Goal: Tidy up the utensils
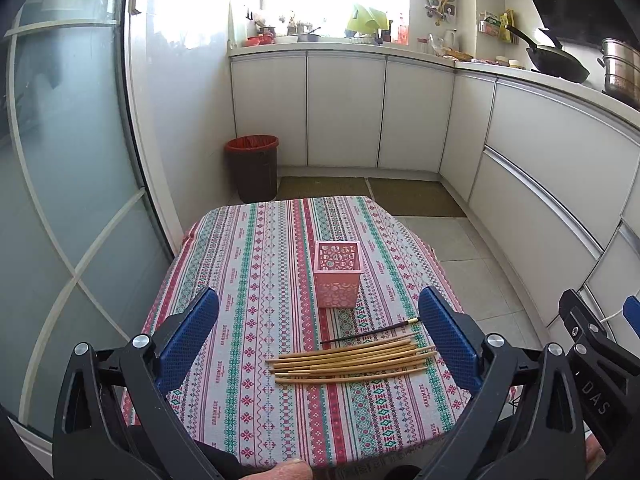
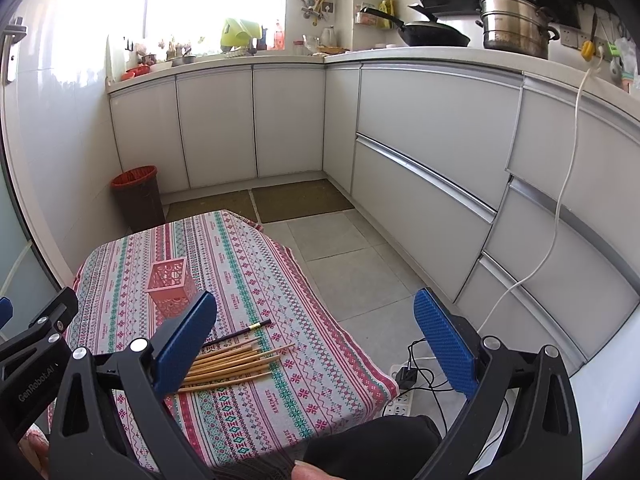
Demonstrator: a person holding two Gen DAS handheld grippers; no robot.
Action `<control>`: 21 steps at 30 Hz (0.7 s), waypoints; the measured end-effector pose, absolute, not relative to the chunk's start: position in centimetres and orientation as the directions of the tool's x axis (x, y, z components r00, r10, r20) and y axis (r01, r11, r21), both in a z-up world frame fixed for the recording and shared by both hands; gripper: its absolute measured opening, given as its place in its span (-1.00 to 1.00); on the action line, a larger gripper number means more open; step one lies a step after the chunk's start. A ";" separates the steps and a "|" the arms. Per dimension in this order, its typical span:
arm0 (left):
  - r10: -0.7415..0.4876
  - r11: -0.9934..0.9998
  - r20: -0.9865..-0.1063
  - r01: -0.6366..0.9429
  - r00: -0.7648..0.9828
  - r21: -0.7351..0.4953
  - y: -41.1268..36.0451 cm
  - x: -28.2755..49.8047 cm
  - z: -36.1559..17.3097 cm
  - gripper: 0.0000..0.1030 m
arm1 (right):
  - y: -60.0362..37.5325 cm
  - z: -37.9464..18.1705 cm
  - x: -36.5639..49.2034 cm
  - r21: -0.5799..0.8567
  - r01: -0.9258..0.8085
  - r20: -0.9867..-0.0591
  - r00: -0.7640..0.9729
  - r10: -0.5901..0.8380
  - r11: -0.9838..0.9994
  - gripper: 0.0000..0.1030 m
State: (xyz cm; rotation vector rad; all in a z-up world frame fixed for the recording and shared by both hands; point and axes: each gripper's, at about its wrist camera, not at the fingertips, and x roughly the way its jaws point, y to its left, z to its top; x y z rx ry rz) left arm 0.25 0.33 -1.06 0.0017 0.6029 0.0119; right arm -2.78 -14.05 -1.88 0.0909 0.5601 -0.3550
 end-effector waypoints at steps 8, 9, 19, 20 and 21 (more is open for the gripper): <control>0.014 1.000 -0.570 -0.014 0.822 0.004 0.1 0.4 -0.7 0.86 | -14.2 -1.8 -2.8 -0.007 0.356 -0.533 0.790 -0.305 0.934 0.87; 0.014 1.000 -0.570 -0.014 0.821 0.004 0.1 0.4 -0.7 0.86 | -14.1 -1.8 -2.9 -0.008 0.356 -0.532 0.789 -0.306 0.934 0.87; 0.014 1.000 -0.570 -0.016 0.821 0.001 -0.1 0.3 -0.9 0.86 | -14.1 -1.8 -2.9 -0.007 0.358 -0.533 0.788 -0.307 0.934 0.87; 0.014 1.000 -0.571 -0.016 0.821 0.001 -0.1 0.2 -1.0 0.86 | -14.1 -1.8 -2.9 -0.006 0.358 -0.534 0.788 -0.306 0.934 0.87; 0.013 1.000 -0.571 -0.016 0.821 0.000 -0.2 0.2 -1.0 0.86 | -14.1 -1.8 -2.8 -0.006 0.358 -0.534 0.788 -0.306 0.934 0.87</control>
